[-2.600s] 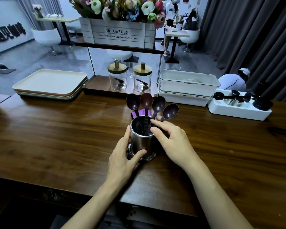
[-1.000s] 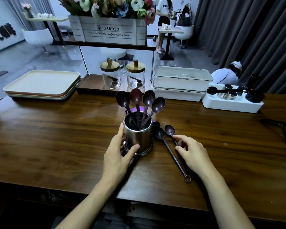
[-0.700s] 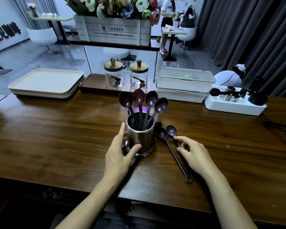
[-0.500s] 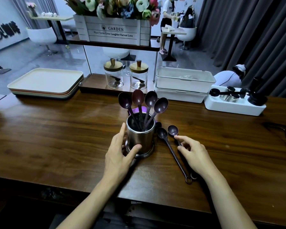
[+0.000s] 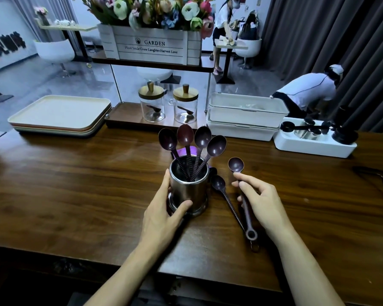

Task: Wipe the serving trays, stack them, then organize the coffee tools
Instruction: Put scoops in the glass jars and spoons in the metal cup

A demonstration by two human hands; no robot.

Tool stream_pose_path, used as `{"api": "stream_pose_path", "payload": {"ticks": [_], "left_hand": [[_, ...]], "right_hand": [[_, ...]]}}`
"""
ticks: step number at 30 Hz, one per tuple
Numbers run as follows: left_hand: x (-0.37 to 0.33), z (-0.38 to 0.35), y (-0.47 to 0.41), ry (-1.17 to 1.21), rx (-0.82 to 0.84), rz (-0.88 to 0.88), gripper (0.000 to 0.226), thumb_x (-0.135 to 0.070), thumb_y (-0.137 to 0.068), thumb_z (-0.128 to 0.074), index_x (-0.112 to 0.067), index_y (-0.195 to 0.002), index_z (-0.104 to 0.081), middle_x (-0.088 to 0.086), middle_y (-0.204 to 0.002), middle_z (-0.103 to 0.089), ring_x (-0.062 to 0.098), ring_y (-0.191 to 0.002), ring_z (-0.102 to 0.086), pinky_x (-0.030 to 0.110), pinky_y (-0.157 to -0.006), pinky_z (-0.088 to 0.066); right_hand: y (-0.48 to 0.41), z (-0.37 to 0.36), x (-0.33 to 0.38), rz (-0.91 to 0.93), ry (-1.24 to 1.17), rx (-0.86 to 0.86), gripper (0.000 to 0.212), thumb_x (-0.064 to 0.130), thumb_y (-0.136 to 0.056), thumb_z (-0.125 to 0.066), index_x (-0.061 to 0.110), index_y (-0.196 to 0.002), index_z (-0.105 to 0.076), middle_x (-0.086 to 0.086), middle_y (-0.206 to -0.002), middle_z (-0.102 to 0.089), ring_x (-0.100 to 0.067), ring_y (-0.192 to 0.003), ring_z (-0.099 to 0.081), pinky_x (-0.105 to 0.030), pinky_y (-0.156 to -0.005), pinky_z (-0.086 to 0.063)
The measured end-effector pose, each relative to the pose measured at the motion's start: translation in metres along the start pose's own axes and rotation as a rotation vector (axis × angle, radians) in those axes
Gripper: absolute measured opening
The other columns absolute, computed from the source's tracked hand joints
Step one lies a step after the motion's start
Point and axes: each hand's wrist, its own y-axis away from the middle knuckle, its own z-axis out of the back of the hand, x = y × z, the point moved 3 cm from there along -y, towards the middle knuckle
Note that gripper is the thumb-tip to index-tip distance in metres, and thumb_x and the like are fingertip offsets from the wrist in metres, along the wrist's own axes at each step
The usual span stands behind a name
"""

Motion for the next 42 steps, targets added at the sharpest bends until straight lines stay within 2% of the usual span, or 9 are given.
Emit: {"api": "stream_pose_path", "payload": {"ticks": [4, 9, 12, 17, 25, 29, 33, 39, 42], "left_hand": [[0.001, 0.000, -0.001, -0.002, -0.006, 0.008, 0.095, -0.046, -0.086, -0.076, -0.062, -0.153, -0.011, -0.030, -0.149, -0.048, -0.001, -0.134, -0.050, 0.034, -0.110, -0.045], [0.000, 0.000, -0.001, 0.015, -0.005, 0.003, 0.092, -0.047, -0.089, -0.074, -0.063, -0.153, -0.011, -0.027, -0.150, -0.049, -0.001, -0.135, -0.050, 0.040, -0.110, -0.046], [-0.002, 0.001, 0.000, 0.023, -0.009, 0.010, 0.092, -0.050, -0.086, -0.074, -0.064, -0.152, -0.012, -0.028, -0.147, -0.051, -0.001, -0.133, -0.052, 0.041, -0.109, -0.047], [-0.001, 0.001, 0.000, 0.018, -0.004, 0.021, 0.096, -0.051, -0.084, -0.076, -0.063, -0.153, -0.011, -0.028, -0.148, -0.050, 0.001, -0.133, -0.052, 0.037, -0.109, -0.046], [0.001, 0.001, -0.001, 0.021, -0.017, 0.041, 0.098, -0.045, -0.081, -0.081, -0.056, -0.156, -0.018, -0.030, -0.140, -0.054, -0.003, -0.126, -0.054, 0.036, -0.106, -0.048], [0.000, 0.001, -0.001, 0.033, -0.012, 0.037, 0.097, -0.050, -0.081, -0.079, -0.054, -0.157, -0.018, -0.030, -0.145, -0.051, -0.004, -0.128, -0.053, 0.035, -0.108, -0.047], [0.000, 0.001, -0.001, 0.046, -0.015, 0.036, 0.097, -0.049, -0.081, -0.079, -0.054, -0.157, -0.019, -0.031, -0.144, -0.051, -0.006, -0.128, -0.052, 0.034, -0.109, -0.047], [0.000, 0.000, -0.002, 0.046, -0.022, 0.029, 0.097, -0.049, -0.080, -0.080, -0.051, -0.158, -0.022, -0.032, -0.143, -0.051, -0.007, -0.128, -0.052, 0.033, -0.109, -0.047], [0.001, 0.000, -0.002, 0.044, -0.019, 0.030, 0.097, -0.051, -0.079, -0.079, -0.051, -0.157, -0.022, -0.031, -0.142, -0.053, -0.007, -0.127, -0.053, 0.034, -0.108, -0.047]], "right_hand": [[0.003, -0.007, 0.019, 0.029, -0.127, 0.033, 0.030, 0.012, -0.102, -0.053, 0.021, -0.126, -0.069, 0.007, -0.104, -0.076, -0.012, -0.084, -0.069, -0.030, -0.079, -0.060], [0.004, -0.008, 0.035, 0.093, -0.160, 0.072, 0.032, 0.017, -0.102, -0.054, 0.027, -0.131, -0.065, 0.010, -0.107, -0.076, -0.018, -0.098, -0.073, -0.040, -0.089, -0.060], [0.005, -0.009, 0.048, 0.140, -0.238, 0.028, 0.032, 0.012, -0.100, -0.057, 0.020, -0.130, -0.065, 0.006, -0.103, -0.077, -0.021, -0.094, -0.075, -0.038, -0.083, -0.062], [0.002, -0.011, 0.066, 0.226, -0.367, -0.090, 0.027, 0.000, -0.096, -0.060, 0.007, -0.121, -0.069, -0.011, -0.102, -0.075, -0.021, -0.084, -0.074, -0.030, -0.073, -0.062], [0.000, -0.027, 0.083, 0.323, -0.351, -0.195, 0.023, -0.001, -0.097, -0.060, 0.008, -0.116, -0.069, -0.010, -0.101, -0.073, -0.016, -0.082, -0.074, -0.026, -0.072, -0.061], [0.001, -0.028, 0.081, 0.361, -0.359, -0.327, 0.022, 0.001, -0.097, -0.061, 0.011, -0.115, -0.070, 0.001, -0.095, -0.074, -0.016, -0.082, -0.074, -0.026, -0.071, -0.061], [-0.002, -0.031, 0.074, 0.402, -0.174, -0.343, 0.024, 0.005, -0.097, -0.063, 0.015, -0.116, -0.072, 0.008, -0.091, -0.075, -0.012, -0.083, -0.074, -0.027, -0.074, -0.061], [0.003, -0.045, 0.070, 0.529, 0.210, -0.310, 0.023, 0.012, -0.093, -0.068, 0.023, -0.112, -0.076, 0.016, -0.104, -0.073, 0.004, -0.091, -0.067, -0.010, -0.079, -0.049], [0.006, -0.052, 0.068, 0.531, 0.323, -0.286, 0.021, 0.018, -0.095, -0.066, 0.027, -0.111, -0.075, 0.018, -0.101, -0.072, 0.002, -0.089, -0.065, -0.020, -0.079, -0.053]]}}
